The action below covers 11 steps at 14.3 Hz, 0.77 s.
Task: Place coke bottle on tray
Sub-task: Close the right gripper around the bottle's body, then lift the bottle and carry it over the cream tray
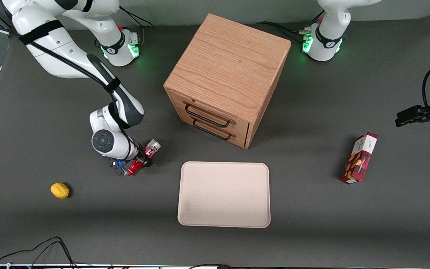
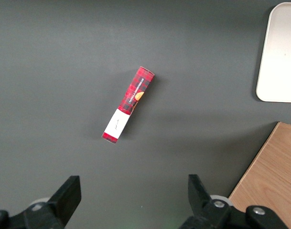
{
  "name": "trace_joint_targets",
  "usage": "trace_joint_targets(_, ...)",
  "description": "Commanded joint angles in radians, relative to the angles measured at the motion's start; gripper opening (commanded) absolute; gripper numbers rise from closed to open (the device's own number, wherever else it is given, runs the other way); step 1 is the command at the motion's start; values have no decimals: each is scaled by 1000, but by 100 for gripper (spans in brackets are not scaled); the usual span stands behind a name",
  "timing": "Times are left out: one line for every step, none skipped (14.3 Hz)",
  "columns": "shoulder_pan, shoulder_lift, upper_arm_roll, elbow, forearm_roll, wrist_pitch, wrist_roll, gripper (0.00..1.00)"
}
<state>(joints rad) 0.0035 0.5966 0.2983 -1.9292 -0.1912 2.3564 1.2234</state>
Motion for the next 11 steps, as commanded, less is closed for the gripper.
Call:
trace_joint_targets(4,-9,5,-13,-50,14,30,0)
trace_joint_targets(4,-9,5,-10,-50,14,30,0)
trace_joint_targets(4,-11,5,-7,-50,12,25,0)
trace_joint_targets(3,-14,5,4,-50,8,18,0)
trace_joint_targets(3,-24,10,16,-50,-11,15,0)
trace_joint_targets(3,-46,22,42,-50,-53,-2,0)
trace_joint_targets(1,-67,31,79,-50,-107,-36,0)
trace_joint_targets(0,-92,38,113,-48,-158,-74,0)
trace_joint_targets(0,-116,44,152,-48,-196,-126,0)
trace_joint_targets(-3,-144,54,189,-45,-241,-193,0)
trace_joint_targets(-3,-161,64,238,-40,-302,-270,0)
